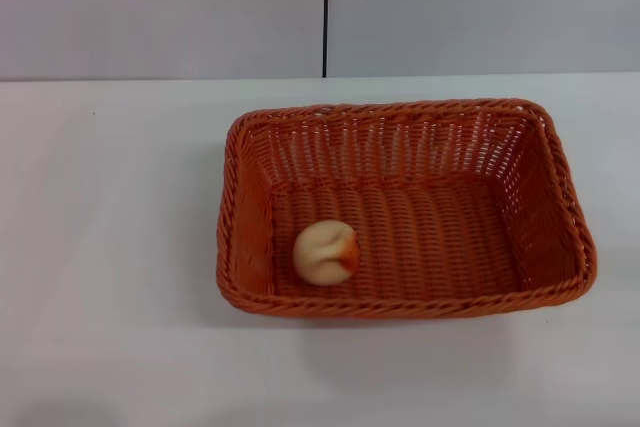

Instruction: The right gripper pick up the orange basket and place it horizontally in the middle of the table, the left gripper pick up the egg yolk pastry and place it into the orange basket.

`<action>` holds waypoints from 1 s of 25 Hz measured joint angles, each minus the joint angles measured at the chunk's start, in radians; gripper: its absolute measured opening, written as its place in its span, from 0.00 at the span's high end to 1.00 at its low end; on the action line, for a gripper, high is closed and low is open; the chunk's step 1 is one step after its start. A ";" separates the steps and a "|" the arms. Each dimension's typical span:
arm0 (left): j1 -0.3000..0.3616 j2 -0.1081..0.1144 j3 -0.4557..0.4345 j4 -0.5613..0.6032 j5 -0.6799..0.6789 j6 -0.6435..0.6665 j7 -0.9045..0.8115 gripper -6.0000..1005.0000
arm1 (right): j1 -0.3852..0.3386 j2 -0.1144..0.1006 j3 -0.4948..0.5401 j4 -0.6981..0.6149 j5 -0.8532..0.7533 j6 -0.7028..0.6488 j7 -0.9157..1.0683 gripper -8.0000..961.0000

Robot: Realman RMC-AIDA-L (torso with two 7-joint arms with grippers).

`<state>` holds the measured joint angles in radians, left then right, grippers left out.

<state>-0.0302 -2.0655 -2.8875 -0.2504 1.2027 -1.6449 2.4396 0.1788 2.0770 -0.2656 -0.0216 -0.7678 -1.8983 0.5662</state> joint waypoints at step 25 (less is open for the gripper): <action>-0.014 -0.001 -0.001 0.071 -0.012 -0.016 0.114 0.19 | 0.046 0.001 -0.002 -0.044 -0.099 0.096 -0.027 0.15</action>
<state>-0.0440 -2.0666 -2.8886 -0.1792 1.1910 -1.6614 2.5532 0.2243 2.0777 -0.2672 -0.0654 -0.8666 -1.8018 0.5394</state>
